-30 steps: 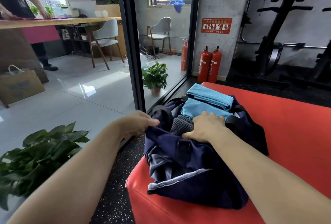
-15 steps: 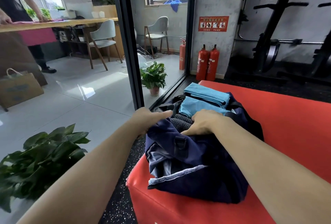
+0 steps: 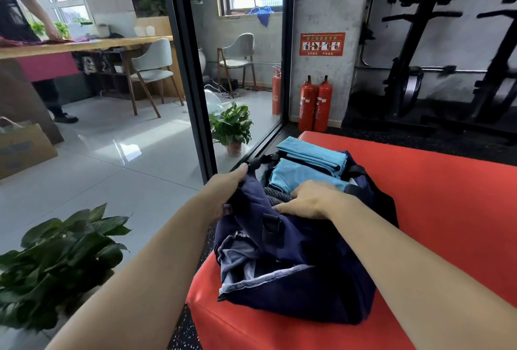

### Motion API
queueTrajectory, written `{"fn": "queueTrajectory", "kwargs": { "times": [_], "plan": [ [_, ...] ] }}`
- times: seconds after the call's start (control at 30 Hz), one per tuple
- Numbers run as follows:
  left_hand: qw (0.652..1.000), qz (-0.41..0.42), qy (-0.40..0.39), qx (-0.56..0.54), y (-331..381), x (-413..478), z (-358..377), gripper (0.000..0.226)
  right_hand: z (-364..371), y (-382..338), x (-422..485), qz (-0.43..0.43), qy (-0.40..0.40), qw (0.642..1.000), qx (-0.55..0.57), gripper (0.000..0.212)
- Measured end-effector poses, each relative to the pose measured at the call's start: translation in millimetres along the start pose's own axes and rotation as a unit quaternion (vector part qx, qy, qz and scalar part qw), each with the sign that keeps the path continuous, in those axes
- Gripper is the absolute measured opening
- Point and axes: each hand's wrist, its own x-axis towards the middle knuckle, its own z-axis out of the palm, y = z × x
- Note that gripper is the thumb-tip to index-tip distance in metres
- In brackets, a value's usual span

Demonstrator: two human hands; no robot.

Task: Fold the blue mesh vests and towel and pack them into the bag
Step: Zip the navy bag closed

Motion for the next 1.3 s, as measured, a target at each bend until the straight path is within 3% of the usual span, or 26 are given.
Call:
{"fn": "queueTrajectory", "kwargs": {
  "times": [0.13,0.2,0.27,0.37,0.43,0.53,0.6,0.63,0.7,0.77,0.8,1.1,1.2,1.3],
  "plan": [
    [0.971,0.135,0.096,0.171,11.6,-7.1,-3.5,0.067,-4.9,9.3,-7.1,-0.011,-0.009,0.999,0.033,0.064],
    [0.968,0.157,0.040,0.190,10.9,-17.5,6.3,0.075,-7.0,10.8,-15.2,-0.021,0.000,0.999,0.031,0.062],
    [0.979,0.127,-0.033,0.156,3.0,-15.0,13.1,0.085,-9.5,11.1,-26.9,-0.040,0.011,0.998,0.038,0.059],
    [0.985,0.101,-0.061,0.126,-18.8,11.3,18.1,0.116,-8.2,20.0,-43.6,-0.095,0.093,0.990,0.054,0.050],
    [0.988,0.098,-0.062,0.100,-19.5,8.7,22.3,0.111,-3.6,27.8,-53.9,-0.112,0.151,0.978,0.089,0.046],
    [0.987,0.101,-0.050,0.117,-12.3,-3.8,30.2,0.086,13.2,36.1,-63.0,-0.116,0.253,0.953,0.122,0.044],
    [0.982,0.098,-0.036,0.155,-7.7,-5.5,34.0,0.088,24.6,39.7,-65.0,-0.023,0.348,0.927,0.136,0.053],
    [0.980,0.097,-0.031,0.171,-7.6,-5.3,35.7,0.078,29.5,42.0,-66.8,0.053,0.359,0.917,0.166,0.062],
    [0.972,0.093,-0.033,0.211,-8.7,-7.8,40.3,0.061,37.2,47.7,-72.4,0.166,0.274,0.893,0.317,0.087],
    [0.966,0.085,-0.039,0.241,-12.0,-15.2,47.7,0.055,46.9,54.5,-72.6,0.173,0.163,0.860,0.452,0.102],
    [0.965,0.085,-0.044,0.245,-13.9,-19.9,52.3,0.052,49.7,58.2,-70.7,0.167,0.139,0.857,0.468,0.103],
    [0.956,0.100,-0.070,0.267,-27.3,-95.9,121.4,0.045,38.4,125.5,-82.9,0.210,0.116,0.885,0.399,0.102],
    [0.962,0.081,-0.109,0.236,-28.1,-123.2,144.2,0.062,39.2,161.9,-90.1,0.209,0.110,0.889,0.393,0.100],
    [0.965,0.052,-0.150,0.209,-30.2,-147.5,164.6,0.075,27.2,181.0,-121.6,0.190,0.110,0.892,0.396,0.084]
  ]
}}
